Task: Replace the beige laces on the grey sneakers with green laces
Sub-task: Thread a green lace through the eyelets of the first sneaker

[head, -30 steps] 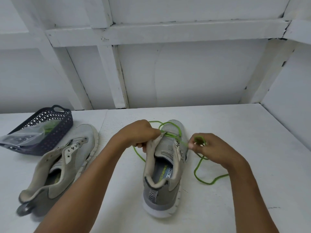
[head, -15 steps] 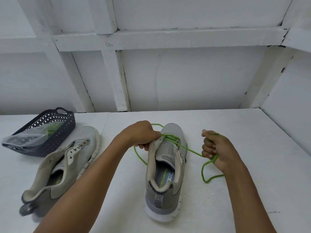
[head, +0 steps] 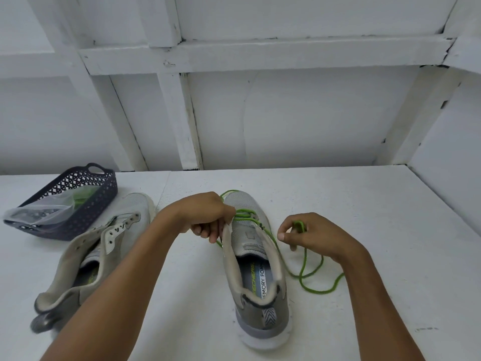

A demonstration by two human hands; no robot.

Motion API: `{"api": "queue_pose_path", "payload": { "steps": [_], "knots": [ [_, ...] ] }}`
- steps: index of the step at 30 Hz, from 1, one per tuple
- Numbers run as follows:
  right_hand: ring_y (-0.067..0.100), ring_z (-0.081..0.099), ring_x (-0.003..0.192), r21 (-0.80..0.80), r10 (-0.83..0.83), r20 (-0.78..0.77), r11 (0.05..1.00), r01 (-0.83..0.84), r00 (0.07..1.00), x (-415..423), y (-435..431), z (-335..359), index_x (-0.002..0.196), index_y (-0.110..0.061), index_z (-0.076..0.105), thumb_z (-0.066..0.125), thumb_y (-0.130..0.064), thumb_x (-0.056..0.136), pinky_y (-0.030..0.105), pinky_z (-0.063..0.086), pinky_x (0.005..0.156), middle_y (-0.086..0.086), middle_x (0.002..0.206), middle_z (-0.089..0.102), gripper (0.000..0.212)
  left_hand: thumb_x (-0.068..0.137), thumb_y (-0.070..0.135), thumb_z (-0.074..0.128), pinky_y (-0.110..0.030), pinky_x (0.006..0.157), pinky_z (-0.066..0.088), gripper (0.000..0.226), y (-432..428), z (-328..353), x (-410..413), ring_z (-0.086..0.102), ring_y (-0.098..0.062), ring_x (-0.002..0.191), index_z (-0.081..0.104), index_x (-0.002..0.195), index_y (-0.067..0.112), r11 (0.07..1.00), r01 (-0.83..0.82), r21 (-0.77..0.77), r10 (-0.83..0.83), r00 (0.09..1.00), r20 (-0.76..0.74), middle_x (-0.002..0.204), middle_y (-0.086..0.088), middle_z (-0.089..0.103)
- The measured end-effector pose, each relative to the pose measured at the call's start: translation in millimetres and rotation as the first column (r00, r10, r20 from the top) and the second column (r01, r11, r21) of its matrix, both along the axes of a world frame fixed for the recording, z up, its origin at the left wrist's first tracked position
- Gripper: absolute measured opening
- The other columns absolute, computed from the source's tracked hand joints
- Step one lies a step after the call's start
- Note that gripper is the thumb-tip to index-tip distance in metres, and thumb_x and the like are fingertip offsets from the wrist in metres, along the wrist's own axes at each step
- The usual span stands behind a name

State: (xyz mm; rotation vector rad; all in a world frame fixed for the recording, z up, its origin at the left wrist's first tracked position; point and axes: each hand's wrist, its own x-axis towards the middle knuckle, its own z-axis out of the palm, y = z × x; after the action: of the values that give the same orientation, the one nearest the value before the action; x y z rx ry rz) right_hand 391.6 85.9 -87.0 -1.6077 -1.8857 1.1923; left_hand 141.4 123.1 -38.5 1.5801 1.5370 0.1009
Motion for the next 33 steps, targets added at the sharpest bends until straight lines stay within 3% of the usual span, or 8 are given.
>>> {"api": "queue_pose_path", "payload": {
  "steps": [6,10,14,18,23,29,33],
  "knots": [
    [0.008,0.058,0.065,-0.031,-0.038,0.102,0.999,0.041,0.994,11.3,3.5,-2.6,0.082,-0.029,0.074,0.063,-0.028,0.093,0.030,0.043,0.072,-0.005,0.060,0.066,0.015,0.086,0.014,0.052,-0.022,0.043,0.029,0.043,-1.7,-4.3,-11.6,0.042,-0.018,0.038,0.063,0.044,0.012,0.999,0.013,-0.046,-0.007,0.994,0.114,0.053,-0.016,0.062],
    [0.009,0.063,0.091,-0.028,-0.016,0.214,0.999,0.023,0.977,18.8,7.0,-5.6,0.086,-0.027,0.072,0.069,-0.030,0.088,0.032,0.050,0.087,-0.011,0.091,0.070,0.004,0.088,0.011,0.050,-0.021,0.043,0.034,0.036,-4.0,-11.3,-10.6,0.046,-0.019,0.041,0.065,0.056,0.008,0.999,0.047,-0.015,-0.042,0.978,0.206,0.058,-0.017,0.064],
    [0.007,0.065,0.088,0.071,-0.077,-0.013,0.994,0.078,0.997,-3.8,6.9,0.8,0.085,-0.026,0.071,0.068,-0.040,0.088,0.031,0.052,0.081,-0.010,0.088,0.071,0.015,0.090,0.009,0.049,-0.022,0.045,0.037,0.030,-4.6,-11.5,-1.2,0.049,-0.020,0.046,0.062,0.063,0.005,0.997,0.043,0.061,-0.058,0.963,0.264,0.059,-0.015,0.064],
    [0.007,0.059,0.082,0.139,-0.114,-0.028,0.983,0.117,0.993,-30.2,5.9,2.3,0.087,-0.024,0.065,0.059,-0.057,0.089,0.026,0.043,0.070,-0.010,0.086,0.065,0.034,0.092,0.011,0.050,-0.021,0.045,0.038,0.036,-2.0,-16.5,6.4,0.050,-0.019,0.047,0.058,0.057,0.013,0.995,0.019,0.102,-0.049,0.953,0.298,0.054,-0.007,0.060],
    [0.009,0.044,0.062,0.012,-0.089,-0.137,0.996,0.092,0.987,-31.1,11.6,-2.4,0.076,-0.017,0.058,0.061,-0.038,0.095,0.023,0.035,0.061,-0.006,0.067,0.050,0.029,0.097,0.021,0.054,-0.023,0.048,0.039,0.031,5.1,-24.5,-6.2,0.051,-0.019,0.049,0.066,0.072,0.007,0.997,-0.025,0.078,-0.005,0.934,0.358,0.062,-0.010,0.064],
    [0.014,0.048,0.077,-0.103,-0.033,-0.371,0.995,-0.006,0.928,-18.8,16.1,-11.1,0.081,-0.015,0.060,0.058,-0.016,0.097,0.032,0.039,0.074,-0.003,0.076,0.056,0.017,0.098,0.022,0.055,-0.024,0.051,0.041,0.024,24.1,-32.9,-23.3,0.054,-0.016,0.053,0.067,0.083,0.007,0.966,-0.210,0.152,0.156,0.940,0.303,0.069,-0.007,0.066],
    [0.014,0.056,0.083,-0.175,-0.019,-0.498,0.981,-0.079,0.867,-9.1,15.6,-12.0,0.084,-0.011,0.060,0.065,-0.020,0.091,0.032,0.045,0.077,-0.001,0.082,0.062,0.012,0.095,0.017,0.056,-0.025,0.052,0.044,0.019,30.0,-38.0,-28.8,0.057,-0.016,0.057,0.069,0.092,0.003,0.962,-0.234,0.143,0.192,0.947,0.258,0.073,-0.005,0.069]
  ]
}}
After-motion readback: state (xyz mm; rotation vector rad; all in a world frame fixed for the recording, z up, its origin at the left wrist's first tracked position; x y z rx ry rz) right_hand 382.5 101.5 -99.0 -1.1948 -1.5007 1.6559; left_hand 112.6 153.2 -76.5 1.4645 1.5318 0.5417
